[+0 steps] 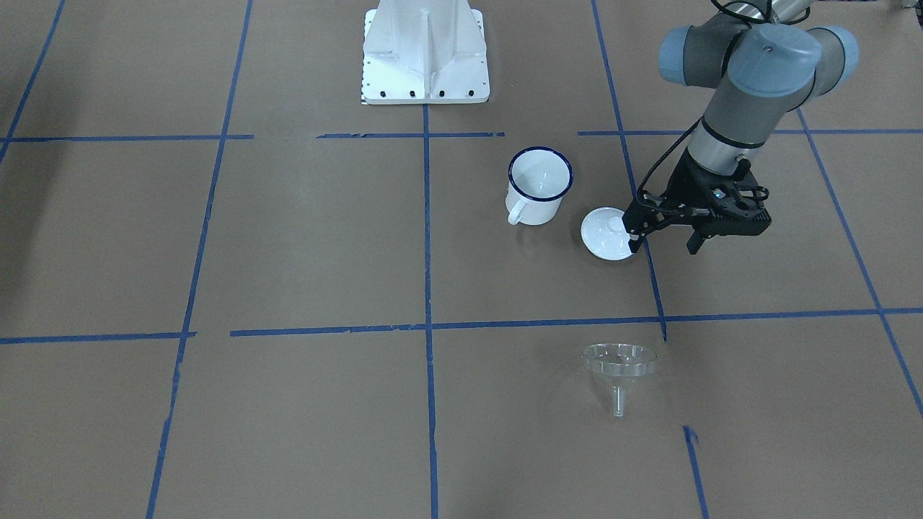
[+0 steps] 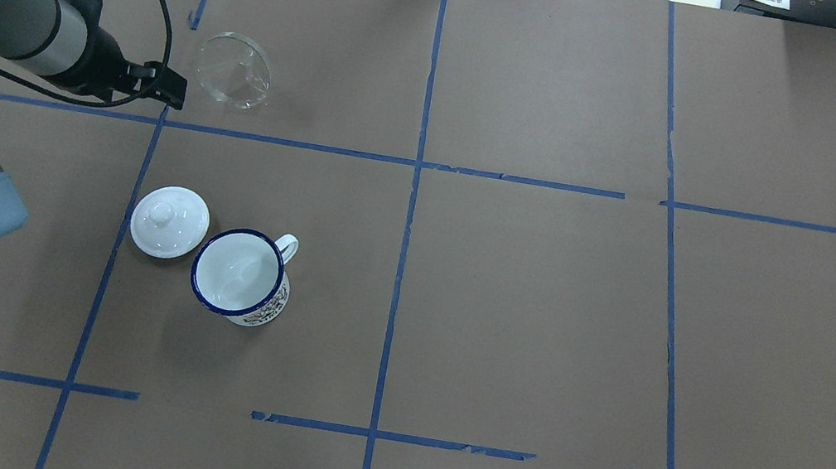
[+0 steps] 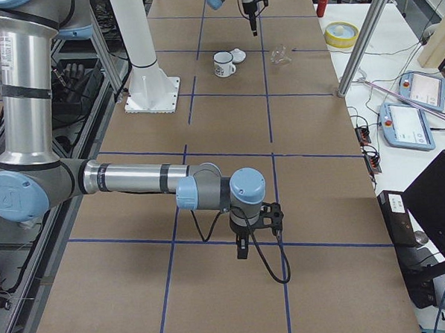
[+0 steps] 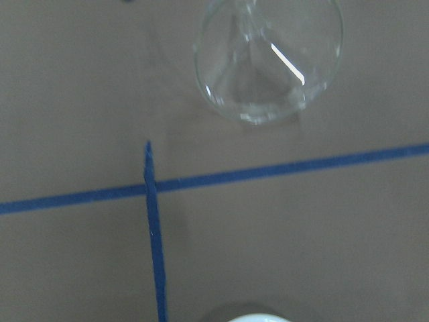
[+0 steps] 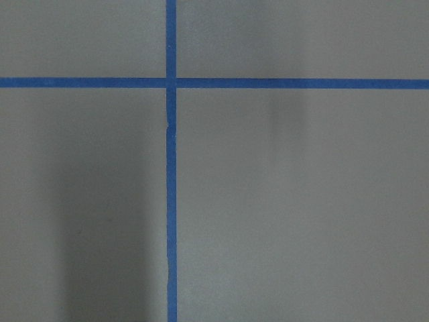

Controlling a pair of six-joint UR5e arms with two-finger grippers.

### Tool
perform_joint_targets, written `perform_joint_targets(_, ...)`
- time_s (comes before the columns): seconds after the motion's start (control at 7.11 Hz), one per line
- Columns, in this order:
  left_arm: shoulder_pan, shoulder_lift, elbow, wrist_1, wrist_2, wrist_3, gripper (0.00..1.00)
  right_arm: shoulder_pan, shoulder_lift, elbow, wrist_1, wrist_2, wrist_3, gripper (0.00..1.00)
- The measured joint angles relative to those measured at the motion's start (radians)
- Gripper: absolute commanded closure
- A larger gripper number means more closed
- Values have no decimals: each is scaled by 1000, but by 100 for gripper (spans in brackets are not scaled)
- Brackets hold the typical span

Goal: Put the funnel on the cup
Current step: 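Release the lid and move the left gripper toward the glass funnel, then lower the left gripper and grasp the glass funnel's spout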

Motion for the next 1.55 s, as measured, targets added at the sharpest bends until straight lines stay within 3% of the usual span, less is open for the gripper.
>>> perform_joint_targets(0.28,-9,-72,54,-55,40,-312,0,0,0,0,0,0,0,0)
perform_joint_targets(0.7,68,-187,283,-250,250,-694,0,0,0,1,0,0,0,0)
perform_joint_targets(1.55,123,-241,493,-457,418,-813,3,0,0,1,0,0,0,0)
